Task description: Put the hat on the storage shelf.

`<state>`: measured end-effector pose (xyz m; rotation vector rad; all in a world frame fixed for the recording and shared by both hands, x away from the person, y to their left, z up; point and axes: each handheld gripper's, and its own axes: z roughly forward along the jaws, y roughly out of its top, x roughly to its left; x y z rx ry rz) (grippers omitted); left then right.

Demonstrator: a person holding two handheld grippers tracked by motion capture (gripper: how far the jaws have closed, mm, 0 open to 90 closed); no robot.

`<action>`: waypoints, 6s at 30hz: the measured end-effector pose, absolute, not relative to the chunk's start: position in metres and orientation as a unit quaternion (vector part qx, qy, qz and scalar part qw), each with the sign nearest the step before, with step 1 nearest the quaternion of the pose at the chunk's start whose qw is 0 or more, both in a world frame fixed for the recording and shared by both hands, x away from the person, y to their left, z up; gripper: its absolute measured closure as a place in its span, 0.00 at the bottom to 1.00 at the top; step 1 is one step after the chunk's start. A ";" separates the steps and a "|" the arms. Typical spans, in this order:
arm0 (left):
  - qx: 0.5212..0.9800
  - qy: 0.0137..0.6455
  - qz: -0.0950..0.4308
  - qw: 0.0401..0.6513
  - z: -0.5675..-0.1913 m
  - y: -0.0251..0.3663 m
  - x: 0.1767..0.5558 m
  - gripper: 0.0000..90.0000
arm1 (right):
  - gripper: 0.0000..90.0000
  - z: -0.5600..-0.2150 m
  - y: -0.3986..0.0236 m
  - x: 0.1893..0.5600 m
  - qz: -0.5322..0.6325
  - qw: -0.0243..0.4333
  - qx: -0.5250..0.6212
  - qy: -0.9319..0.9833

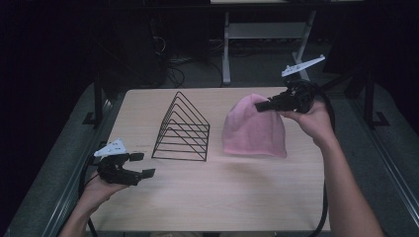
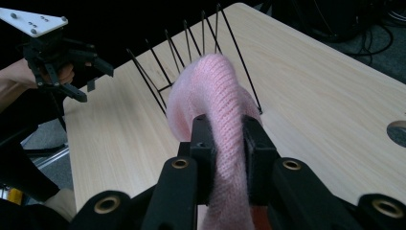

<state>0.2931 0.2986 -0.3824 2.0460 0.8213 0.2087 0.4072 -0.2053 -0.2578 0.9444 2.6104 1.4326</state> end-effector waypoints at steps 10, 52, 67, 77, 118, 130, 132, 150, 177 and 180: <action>0.830 0.307 0.085 0.459 -0.357 0.292 0.298 0.21 | 0.86 -0.235 -0.191 0.409 0.466 0.010 0.277 0.840; 0.854 0.260 0.082 0.443 -0.276 0.281 0.338 0.22 | 0.86 -0.153 -0.098 0.412 0.482 0.017 0.179 0.857; 0.864 0.240 0.072 0.437 -0.264 0.266 0.349 0.23 | 0.86 -0.144 -0.067 0.418 0.488 0.010 0.164 0.857; 0.864 0.240 0.064 0.439 -0.263 0.269 0.355 0.33 | 0.86 -0.136 -0.037 0.421 0.486 0.007 0.137 0.863; 0.870 0.285 0.077 0.395 -0.265 0.284 0.396 0.92 | 0.86 -0.150 -0.011 0.448 0.492 0.009 0.152 0.857; 0.873 0.295 0.080 0.381 -0.270 0.283 0.405 0.92 | 0.86 -0.158 -0.010 0.457 0.491 0.002 0.165 0.855; 0.874 0.294 0.081 0.378 -0.271 0.283 0.406 0.92 | 0.86 -0.161 -0.010 0.459 0.492 0.001 0.166 0.854; 0.876 0.303 0.080 0.366 -0.281 0.285 0.414 0.92 | 0.86 -0.176 -0.011 0.468 0.490 -0.006 0.175 0.854; 0.895 0.301 0.078 0.320 -0.311 0.290 0.404 0.91 | 0.85 -0.211 -0.003 0.450 0.480 -0.027 0.153 0.863; 0.895 0.302 0.078 0.318 -0.315 0.290 0.403 0.91 | 0.85 -0.217 -0.001 0.450 0.481 -0.030 0.153 0.863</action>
